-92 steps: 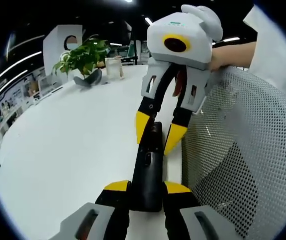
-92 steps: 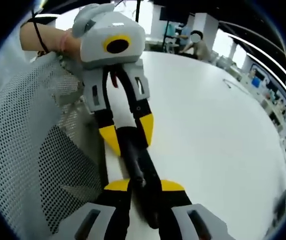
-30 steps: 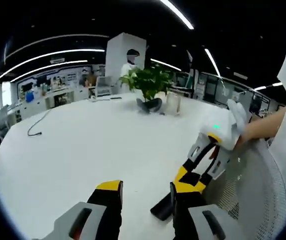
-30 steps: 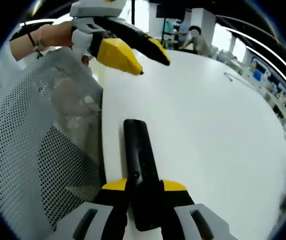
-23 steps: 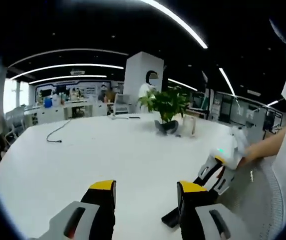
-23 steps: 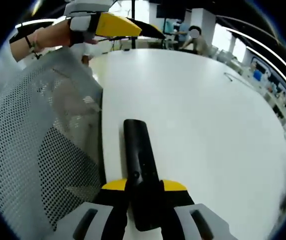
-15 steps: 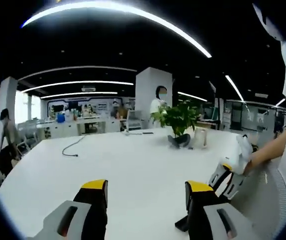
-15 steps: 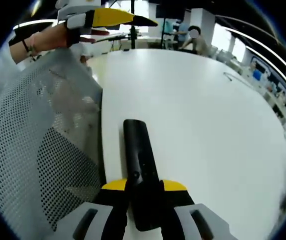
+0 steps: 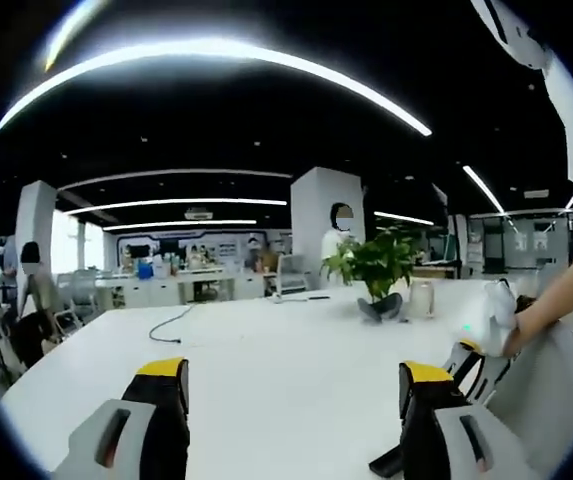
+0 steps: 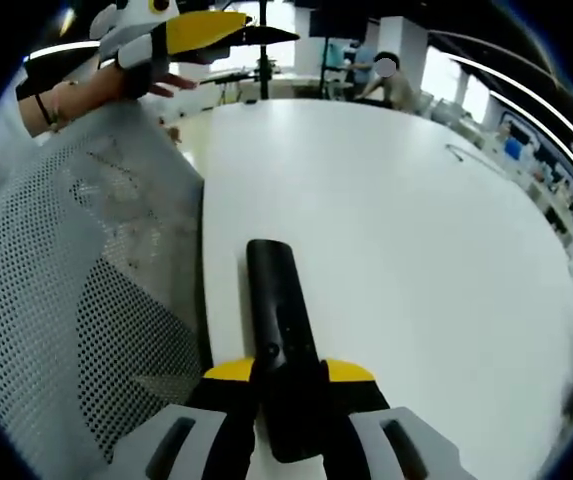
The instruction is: Press the specified remote control buttons in sequence, fully releasing each button before pressing the next.
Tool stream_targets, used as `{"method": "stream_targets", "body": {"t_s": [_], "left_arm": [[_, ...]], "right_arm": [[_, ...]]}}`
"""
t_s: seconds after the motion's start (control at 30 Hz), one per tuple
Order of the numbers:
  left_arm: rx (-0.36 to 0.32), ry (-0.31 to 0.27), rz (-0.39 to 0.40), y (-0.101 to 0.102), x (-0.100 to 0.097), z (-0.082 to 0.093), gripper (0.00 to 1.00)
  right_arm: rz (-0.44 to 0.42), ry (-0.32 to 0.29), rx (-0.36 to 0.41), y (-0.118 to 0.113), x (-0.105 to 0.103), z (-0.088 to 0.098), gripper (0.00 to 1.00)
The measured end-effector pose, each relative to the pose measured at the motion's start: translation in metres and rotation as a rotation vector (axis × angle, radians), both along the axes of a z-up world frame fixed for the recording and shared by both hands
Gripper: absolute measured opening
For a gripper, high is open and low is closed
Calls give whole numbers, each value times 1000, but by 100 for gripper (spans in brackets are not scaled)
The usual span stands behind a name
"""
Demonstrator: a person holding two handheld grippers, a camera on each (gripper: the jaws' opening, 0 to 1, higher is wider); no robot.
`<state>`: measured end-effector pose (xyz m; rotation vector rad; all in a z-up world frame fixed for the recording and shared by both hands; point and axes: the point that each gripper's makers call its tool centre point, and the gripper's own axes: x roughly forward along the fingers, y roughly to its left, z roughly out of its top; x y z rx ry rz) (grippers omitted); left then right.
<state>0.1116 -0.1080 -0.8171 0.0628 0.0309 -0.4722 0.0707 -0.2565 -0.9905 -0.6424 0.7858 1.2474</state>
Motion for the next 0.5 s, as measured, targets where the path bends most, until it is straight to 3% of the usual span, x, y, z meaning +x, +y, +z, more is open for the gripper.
{"method": "stream_targets", "body": {"t_s": [0.17,0.27,0.4,0.5], "left_arm": [[22,-6,-22,-3,0,-5,91],[-88,64,-64,-11,-3,-6,86],[-66,34,-34,-3,-2,-3,83],[-54,47,-32,-3,-3,-6,81]], "right_arm": [[6,-5,9,0,0,0,21],[10,-11,15,0,-1,0,21],[18,-9,17,0,-1,0,21],[23,-4,4,0,-1,0,21]]}}
